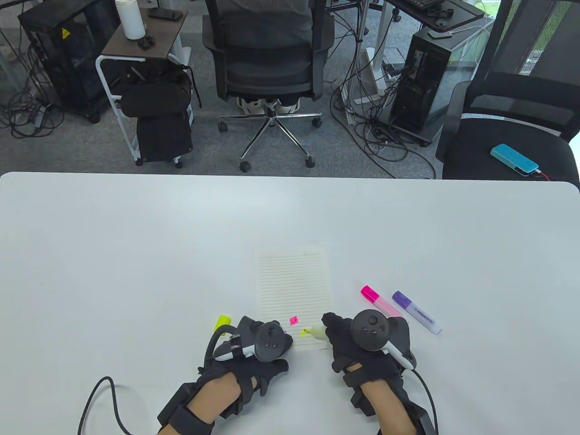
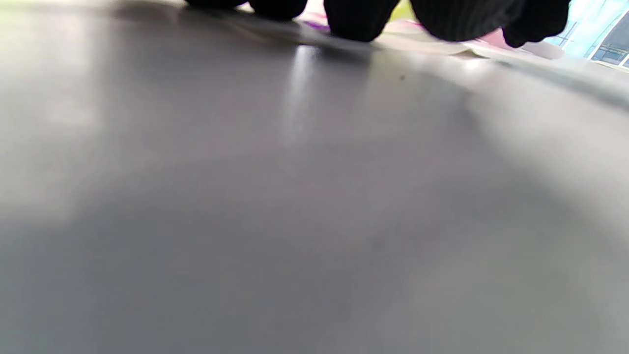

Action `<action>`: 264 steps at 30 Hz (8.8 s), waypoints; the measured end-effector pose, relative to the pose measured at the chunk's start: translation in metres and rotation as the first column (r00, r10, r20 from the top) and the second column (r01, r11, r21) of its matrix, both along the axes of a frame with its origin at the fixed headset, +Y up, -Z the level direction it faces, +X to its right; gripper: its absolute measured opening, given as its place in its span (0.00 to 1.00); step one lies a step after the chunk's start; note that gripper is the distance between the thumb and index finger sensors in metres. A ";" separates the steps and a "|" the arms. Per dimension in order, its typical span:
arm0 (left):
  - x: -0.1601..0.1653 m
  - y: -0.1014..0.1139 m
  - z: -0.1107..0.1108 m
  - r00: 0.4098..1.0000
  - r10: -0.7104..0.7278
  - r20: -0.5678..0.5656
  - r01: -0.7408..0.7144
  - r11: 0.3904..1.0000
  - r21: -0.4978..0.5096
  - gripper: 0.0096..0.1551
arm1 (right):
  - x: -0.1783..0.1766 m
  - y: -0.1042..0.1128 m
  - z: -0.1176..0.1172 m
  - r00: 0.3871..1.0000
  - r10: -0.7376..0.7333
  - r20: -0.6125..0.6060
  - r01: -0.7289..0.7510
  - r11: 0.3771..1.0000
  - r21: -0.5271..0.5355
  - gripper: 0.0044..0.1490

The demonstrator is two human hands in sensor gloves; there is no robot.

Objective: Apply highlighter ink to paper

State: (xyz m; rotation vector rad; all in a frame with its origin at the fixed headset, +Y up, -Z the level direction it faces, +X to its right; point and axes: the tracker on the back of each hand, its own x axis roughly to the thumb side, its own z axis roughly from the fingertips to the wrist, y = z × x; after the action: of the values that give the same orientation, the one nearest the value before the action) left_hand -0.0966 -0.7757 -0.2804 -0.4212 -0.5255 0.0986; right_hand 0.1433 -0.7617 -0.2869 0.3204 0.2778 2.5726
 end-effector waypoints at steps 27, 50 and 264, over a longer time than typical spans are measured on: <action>0.000 0.000 0.000 1.000 0.000 0.000 0.000 1.000 0.000 0.38 | 0.002 0.005 0.002 1.000 -0.007 0.006 0.008 0.998 -0.054 0.25; 0.000 0.000 0.000 1.000 0.003 -0.001 -0.003 1.000 -0.002 0.38 | 0.002 0.008 0.004 1.000 0.005 0.019 -0.004 0.999 -0.050 0.25; -0.025 0.033 -0.009 0.810 0.586 0.008 -0.582 0.804 0.120 0.35 | -0.029 0.009 0.021 0.816 -0.501 -0.289 0.515 0.856 -0.032 0.27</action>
State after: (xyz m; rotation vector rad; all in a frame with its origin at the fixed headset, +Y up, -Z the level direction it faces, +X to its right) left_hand -0.1217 -0.7423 -0.2894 -0.1264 -0.6157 0.6710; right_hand 0.1147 -0.7531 -0.2664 0.6916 0.1992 1.9970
